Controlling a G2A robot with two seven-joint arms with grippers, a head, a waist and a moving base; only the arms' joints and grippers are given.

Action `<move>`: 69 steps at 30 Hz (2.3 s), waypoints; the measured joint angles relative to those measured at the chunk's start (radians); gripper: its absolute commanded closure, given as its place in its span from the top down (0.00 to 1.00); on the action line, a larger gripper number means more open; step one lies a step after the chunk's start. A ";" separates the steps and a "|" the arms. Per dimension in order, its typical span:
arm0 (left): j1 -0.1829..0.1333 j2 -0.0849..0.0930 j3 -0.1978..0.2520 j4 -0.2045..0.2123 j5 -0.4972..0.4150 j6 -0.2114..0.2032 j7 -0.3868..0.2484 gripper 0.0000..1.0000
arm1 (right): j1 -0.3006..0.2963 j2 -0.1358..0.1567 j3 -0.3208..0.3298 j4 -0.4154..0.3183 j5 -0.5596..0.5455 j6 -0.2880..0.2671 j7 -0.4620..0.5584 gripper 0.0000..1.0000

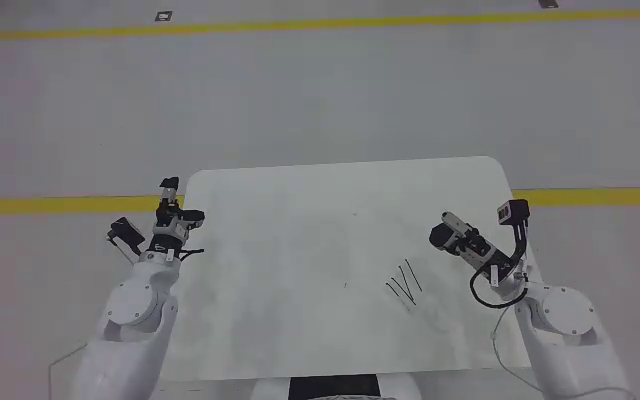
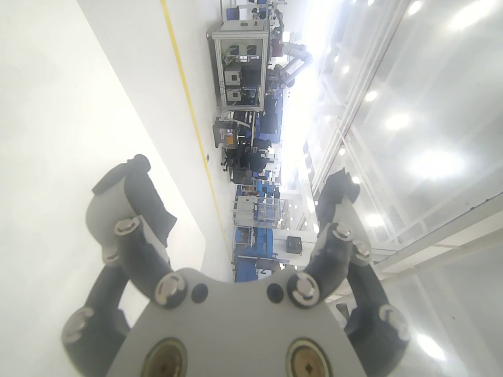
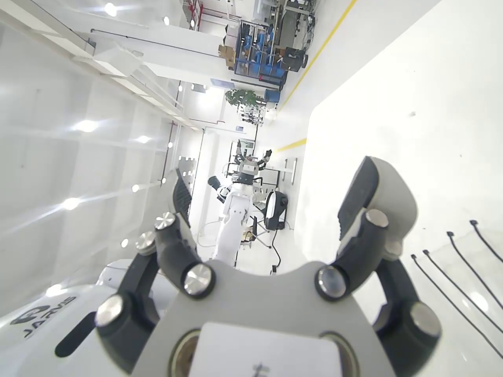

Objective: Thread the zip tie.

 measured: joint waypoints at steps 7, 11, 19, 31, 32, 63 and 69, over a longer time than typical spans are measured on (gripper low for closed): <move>0.000 0.000 0.000 0.000 0.000 0.000 0.000 1.00 | 0.055 0.016 -0.053 0.033 -0.127 -0.048 0.204 1.00; 0.000 0.000 0.000 0.000 0.000 0.000 0.000 1.00 | 0.083 0.026 -0.075 0.049 -0.199 -0.087 0.311 1.00; 0.000 0.000 0.000 0.000 0.000 0.000 0.000 1.00 | 0.104 0.038 -0.101 0.033 -0.289 -0.098 0.395 1.00; 0.000 0.000 0.000 0.000 0.000 0.000 0.000 1.00 | 0.147 0.047 -0.121 0.002 -0.364 -0.098 0.434 1.00; 0.000 0.000 0.000 0.000 0.000 0.000 0.000 1.00 | 0.168 0.050 -0.131 0.000 -0.424 -0.098 0.451 1.00; 0.000 0.000 0.000 0.000 0.000 0.000 0.000 1.00 | 0.351 0.128 -0.414 -0.048 -0.805 -0.098 0.630 1.00; 0.000 0.000 0.000 0.000 0.000 0.000 0.000 1.00 | 0.413 0.177 -0.539 -0.001 -0.837 -0.098 0.629 1.00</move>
